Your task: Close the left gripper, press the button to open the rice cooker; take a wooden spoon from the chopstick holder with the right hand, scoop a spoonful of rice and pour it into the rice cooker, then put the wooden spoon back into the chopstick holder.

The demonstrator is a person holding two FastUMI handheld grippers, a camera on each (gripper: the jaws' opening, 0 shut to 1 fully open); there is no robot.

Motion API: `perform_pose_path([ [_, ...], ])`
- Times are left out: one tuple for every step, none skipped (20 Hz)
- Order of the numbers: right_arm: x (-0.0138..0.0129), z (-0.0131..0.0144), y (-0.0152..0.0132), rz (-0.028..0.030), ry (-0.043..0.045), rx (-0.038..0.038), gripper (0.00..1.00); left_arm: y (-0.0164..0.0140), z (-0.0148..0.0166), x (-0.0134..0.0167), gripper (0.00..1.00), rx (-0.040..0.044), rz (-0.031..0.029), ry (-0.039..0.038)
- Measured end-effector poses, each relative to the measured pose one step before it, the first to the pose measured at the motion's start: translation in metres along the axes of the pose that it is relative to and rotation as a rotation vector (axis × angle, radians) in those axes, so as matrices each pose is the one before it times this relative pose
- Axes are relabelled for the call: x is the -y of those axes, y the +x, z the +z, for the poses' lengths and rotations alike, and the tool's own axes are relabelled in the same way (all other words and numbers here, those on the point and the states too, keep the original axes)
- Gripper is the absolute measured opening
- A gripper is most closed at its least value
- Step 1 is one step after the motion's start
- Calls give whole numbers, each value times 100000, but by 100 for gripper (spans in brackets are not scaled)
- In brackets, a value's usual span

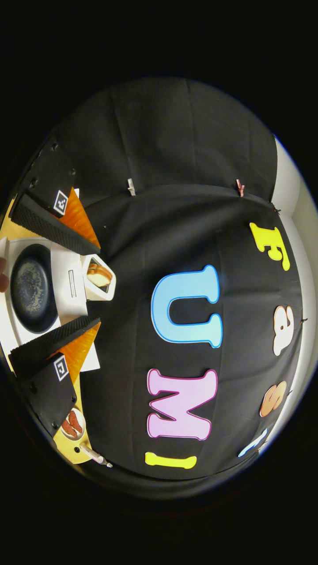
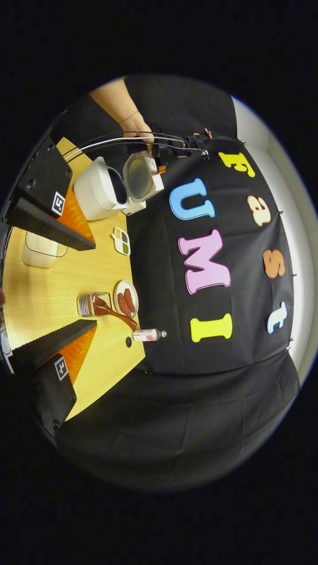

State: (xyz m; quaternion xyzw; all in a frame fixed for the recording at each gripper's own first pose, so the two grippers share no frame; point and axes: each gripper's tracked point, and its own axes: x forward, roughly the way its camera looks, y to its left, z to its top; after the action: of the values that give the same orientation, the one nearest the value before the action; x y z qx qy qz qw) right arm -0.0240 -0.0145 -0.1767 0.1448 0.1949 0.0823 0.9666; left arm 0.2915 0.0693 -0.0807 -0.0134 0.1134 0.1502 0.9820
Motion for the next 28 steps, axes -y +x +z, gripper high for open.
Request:
perform_pose_path([
  [316,50,-93,582,364,91,98,-771,-1009,282,99,-1254,374,155],
  [418,124,-80,363,339,-6,98,-569,-979,176,99,-1535,320,-330],
  [177,-89,37,287,113,-403,99,-437,-1153,70,99,-2083,307,-1001],
  [388,-33,-78,212,20,-265,98,-491,-1065,200,99,-1879,113,-442],
  [339,-59,-171,438,-80,-372,99,-290,-928,213,99,-1782,75,-287],
  [267,-109,-136,55,-21,-394,99,-224,-785,134,99,-1300,-26,-67],
  [267,-62,-87,25,111,-414,99,-159,-712,105,99,-1162,-63,-280],
  [379,-189,-28,-157,463,-643,98,-129,-755,104,99,-1579,-76,-491],
  [110,-65,-149,92,614,-292,99,-30,-923,41,99,-2153,-70,-1107],
  [76,25,-98,-126,458,-141,99,140,-706,-175,99,-2147,-138,-1059],
  [93,-191,-155,227,204,-81,99,-187,-739,215,99,-2364,-13,-535],
  [6,-177,-69,87,-75,-270,98,-32,-843,98,99,-1900,181,136],
  [-108,-174,-116,866,-10,-597,99,-122,-844,84,99,-2217,272,567],
  [-53,-288,-100,347,-355,-499,98,114,-938,21,100,-3636,106,-513],
  [-12,-78,-87,285,-282,-190,99,263,-807,-85,100,-2994,-189,-1229],
  [32,30,-141,-43,-196,135,99,227,-811,-10,100,-2949,143,-2642],
  [61,-29,-117,83,107,-15,99,215,-500,-39,100,-2076,-43,-2882],
  [39,22,-67,105,300,123,99,256,-475,-29,100,-1099,-68,-2430],
  [181,35,-145,-224,38,59,99,301,-403,66,99,-961,-7,-887],
  [163,22,-97,-175,83,56,99,303,-315,67,100,-1049,437,853],
  [175,-139,-13,-214,182,-47,99,259,-381,-198,99,-1049,906,1525],
  [188,20,-96,-132,357,-58,99,338,-214,-166,99,-615,1199,1655],
  [144,-116,-163,-275,312,5,99,400,-170,-21,98,-883,1204,1808],
  [117,-25,-47,-165,425,-145,99,-87,-207,175,99,160,548,1176],
  [83,-87,58,-3,411,-192,99,33,-65,27,99,-224,377,-172],
  [118,-42,23,-151,460,-112,99,151,-407,26,99,-1272,235,-342],
  [14,61,14,80,499,-136,99,190,-775,140,99,-1843,-22,174],
  [-50,8,-12,229,359,101,99,15,274,190,99,2295,206,1660],
])
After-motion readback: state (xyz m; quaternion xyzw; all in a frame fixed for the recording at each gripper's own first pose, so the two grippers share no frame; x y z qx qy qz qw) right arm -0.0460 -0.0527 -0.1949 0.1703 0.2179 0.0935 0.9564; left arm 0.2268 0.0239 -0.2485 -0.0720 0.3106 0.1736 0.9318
